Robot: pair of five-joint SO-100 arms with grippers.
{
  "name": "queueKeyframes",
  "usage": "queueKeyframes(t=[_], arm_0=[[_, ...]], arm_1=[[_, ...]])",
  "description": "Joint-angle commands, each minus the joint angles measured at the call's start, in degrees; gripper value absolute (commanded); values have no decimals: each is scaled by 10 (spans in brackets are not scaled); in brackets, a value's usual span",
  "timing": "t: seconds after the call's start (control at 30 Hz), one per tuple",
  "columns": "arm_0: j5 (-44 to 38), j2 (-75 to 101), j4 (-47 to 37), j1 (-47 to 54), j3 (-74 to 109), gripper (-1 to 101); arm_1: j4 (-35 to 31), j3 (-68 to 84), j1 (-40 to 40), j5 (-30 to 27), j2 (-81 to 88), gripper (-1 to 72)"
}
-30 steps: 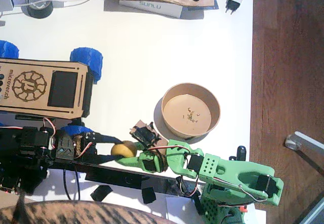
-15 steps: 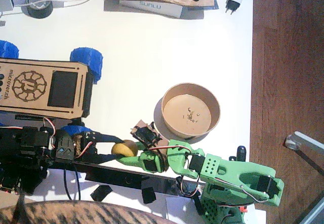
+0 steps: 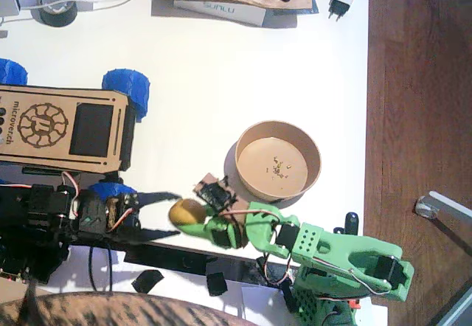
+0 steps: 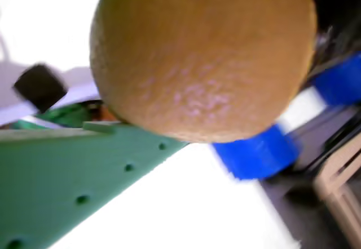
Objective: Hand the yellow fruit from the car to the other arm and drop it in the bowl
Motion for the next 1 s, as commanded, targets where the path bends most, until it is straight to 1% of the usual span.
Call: queueKeyframes(t=[0.0,0.3,0.37,0.4,0.47,0.57,0.63,0.7,0.83,0.93,0.97], arm_0=[[-5,9,2,-1,-6,520],[-5,8,2,-1,-6,623],[-5,8,2,-1,-6,650],[-5,8,2,-1,-6,658],[-5,8,2,-1,-6,679],[-5,8,6,-2,-6,688],[-5,8,12,-4,-6,691],[-4,11,32,-16,-7,685],[0,44,148,-59,-7,664],[4,59,209,-107,-8,649],[4,61,231,-124,-8,646]], arm_1=[[-15,-5,6,-1,15,1],[-23,-3,25,1,21,0],[-37,-5,45,8,20,0],[-49,-9,61,22,18,0],[-51,-22,97,42,18,0],[-50,-58,155,95,11,0],[-39,-90,188,149,3,0],[-21,-124,221,215,-11,0],[4,-158,297,331,-29,-1],[33,-166,343,410,-43,-1],[52,-175,358,443,-50,-1]])
